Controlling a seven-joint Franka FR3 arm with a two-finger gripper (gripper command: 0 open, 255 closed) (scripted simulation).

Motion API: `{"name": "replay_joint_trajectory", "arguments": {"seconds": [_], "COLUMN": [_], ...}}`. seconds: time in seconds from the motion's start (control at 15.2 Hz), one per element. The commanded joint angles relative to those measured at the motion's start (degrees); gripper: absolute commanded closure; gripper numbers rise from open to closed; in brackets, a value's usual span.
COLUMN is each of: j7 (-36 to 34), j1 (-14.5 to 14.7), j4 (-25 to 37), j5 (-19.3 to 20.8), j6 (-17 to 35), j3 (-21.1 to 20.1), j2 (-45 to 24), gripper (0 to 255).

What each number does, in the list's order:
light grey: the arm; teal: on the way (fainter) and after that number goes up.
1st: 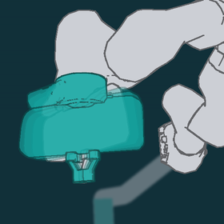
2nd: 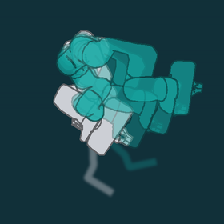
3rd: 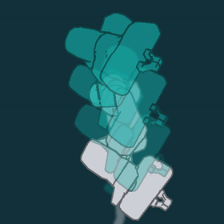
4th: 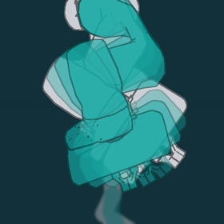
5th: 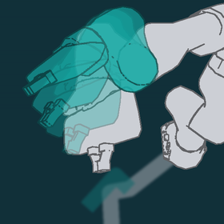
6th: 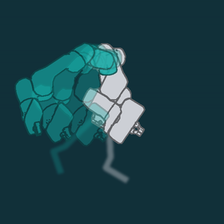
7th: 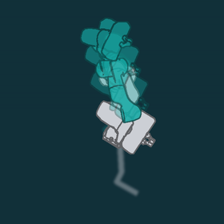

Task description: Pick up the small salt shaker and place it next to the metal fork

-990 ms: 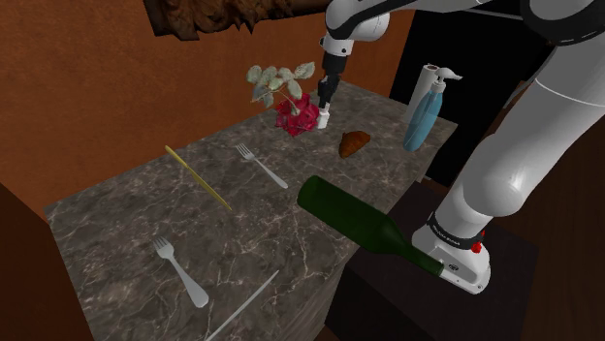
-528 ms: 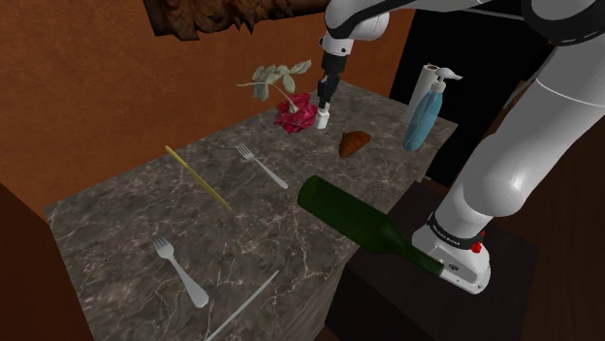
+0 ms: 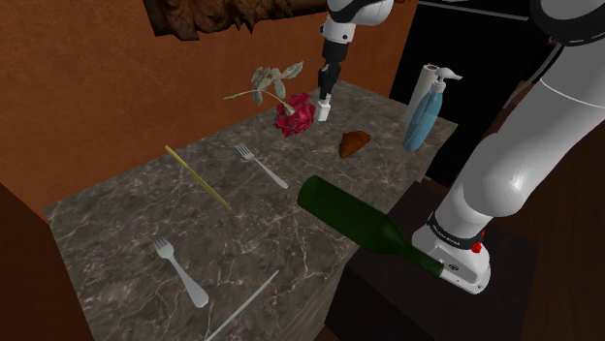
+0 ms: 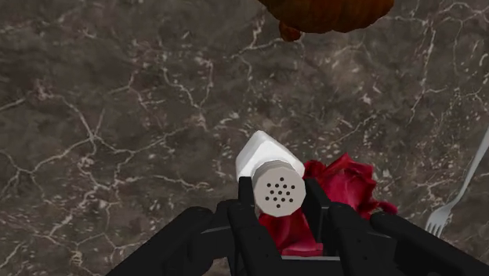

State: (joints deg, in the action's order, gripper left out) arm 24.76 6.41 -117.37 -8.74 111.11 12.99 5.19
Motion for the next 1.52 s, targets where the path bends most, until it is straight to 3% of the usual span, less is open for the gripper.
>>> {"name": "replay_joint_trajectory", "arguments": {"seconds": [0.0,1.12,1.19,1.25,1.32,1.45], "j7": [-0.2,-2.1,-1.5,-1.5,-12.8,-34.5], "j1": [0.0,-0.4,-0.7,-0.7,-1.0,-5.4], "j4": [1.4,13.8,14.3,14.3,1.5,-20.3], "j5": [0.1,0.7,0.8,0.8,1.8,5.4], "j6": [-1.6,-14.5,-36.6,-36.6,-24.3,-3.0], "j3": [0.0,-0.3,0.2,0.2,-0.8,-7.9], "j2": [0.2,0.8,-0.6,-0.6,11.5,32.0], "gripper": [255,255,255,0,0,0]}}
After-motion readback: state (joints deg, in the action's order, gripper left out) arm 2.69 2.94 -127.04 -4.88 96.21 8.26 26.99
